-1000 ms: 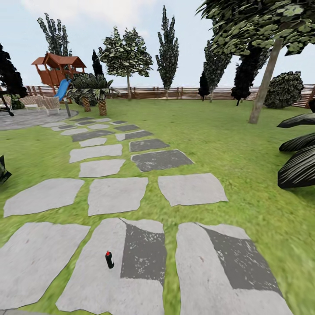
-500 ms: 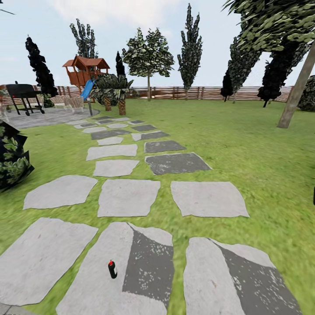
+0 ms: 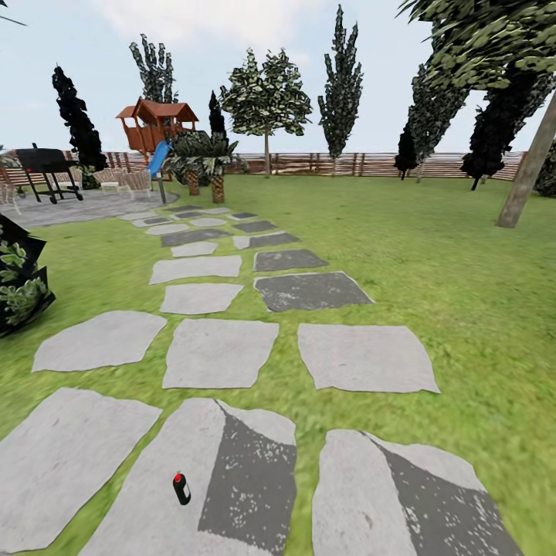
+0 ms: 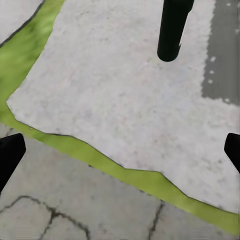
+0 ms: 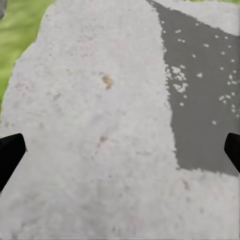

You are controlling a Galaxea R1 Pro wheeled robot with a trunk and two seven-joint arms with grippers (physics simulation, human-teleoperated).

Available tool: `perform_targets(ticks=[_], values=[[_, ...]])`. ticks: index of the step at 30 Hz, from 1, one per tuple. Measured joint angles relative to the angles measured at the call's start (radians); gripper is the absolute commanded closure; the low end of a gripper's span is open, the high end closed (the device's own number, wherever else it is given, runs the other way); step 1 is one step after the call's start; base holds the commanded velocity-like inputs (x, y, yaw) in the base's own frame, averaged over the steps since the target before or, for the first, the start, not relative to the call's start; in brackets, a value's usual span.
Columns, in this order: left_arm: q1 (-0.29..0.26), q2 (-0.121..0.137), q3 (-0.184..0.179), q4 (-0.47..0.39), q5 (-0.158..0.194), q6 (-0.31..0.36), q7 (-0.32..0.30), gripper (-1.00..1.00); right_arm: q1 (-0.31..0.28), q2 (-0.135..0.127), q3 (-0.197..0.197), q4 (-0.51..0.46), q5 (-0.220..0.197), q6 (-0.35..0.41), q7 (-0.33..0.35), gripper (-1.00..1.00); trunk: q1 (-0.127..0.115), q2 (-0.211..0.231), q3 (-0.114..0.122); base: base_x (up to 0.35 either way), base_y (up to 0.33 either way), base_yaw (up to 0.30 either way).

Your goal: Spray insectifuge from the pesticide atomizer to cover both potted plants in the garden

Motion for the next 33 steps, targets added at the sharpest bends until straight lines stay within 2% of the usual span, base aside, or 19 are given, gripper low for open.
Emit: perform_targets(ticks=[3, 5, 8, 11, 15, 18, 22, 33], values=[[-0.021, 0.003, -0.002, -0.007, -0.002, 0.000, 0.000, -1.00, -0.016, 0.005, 0.002, -0.019, 0.000, 0.000, 0.000, -1.00, 0.000, 0.000, 0.000, 0.003, -0.005, 0.000], [-0.061, 0.004, -0.004, -0.027, -0.004, 0.002, -0.001, -1.00, -0.050, 0.006, 0.002, -0.055, 0.002, 0.001, 0.002, -1.00, 0.000, 0.000, 0.000, 0.001, -0.001, 0.000], [-0.147, 0.004, -0.006, -0.037, -0.006, 0.013, -0.006, -1.00, -0.139, 0.005, 0.002, -0.109, 0.004, 0.007, 0.006, -1.00, 0.000, 0.000, 0.000, 0.000, 0.000, 0.000], [-0.190, 0.005, -0.008, -0.036, -0.006, 0.020, -0.009, -1.00, -0.218, 0.005, 0.003, -0.116, 0.011, 0.019, 0.008, -1.00, 0.000, 0.000, 0.000, 0.000, 0.000, 0.000], [-0.229, 0.002, -0.010, -0.032, -0.008, 0.028, -0.010, -1.00, -0.341, 0.007, 0.006, -0.117, 0.063, 0.132, 0.009, -1.00, 0.000, 0.000, 0.000, 0.000, 0.000, 0.000], [-0.228, 0.003, -0.013, -0.031, -0.010, 0.025, -0.008, -1.00, -0.395, 0.007, 0.006, -0.117, 0.104, 0.228, 0.008, -1.00, 0.000, 0.000, 0.000, 0.000, 0.000, 0.000], [-0.222, 0.006, -0.012, -0.034, -0.011, 0.021, -0.009, -1.00, -0.410, -0.002, 0.006, -0.114, 0.120, 0.255, 0.010, -1.00, 0.000, 0.000, 0.000, 0.175, -0.106, 0.018], [-0.222, 0.005, -0.011, -0.031, -0.010, 0.022, -0.009, -1.00, -0.411, 0.002, 0.004, -0.112, 0.120, 0.254, 0.002, -1.00, 0.000, 0.000, -0.009, 0.228, -0.145, 0.188]])
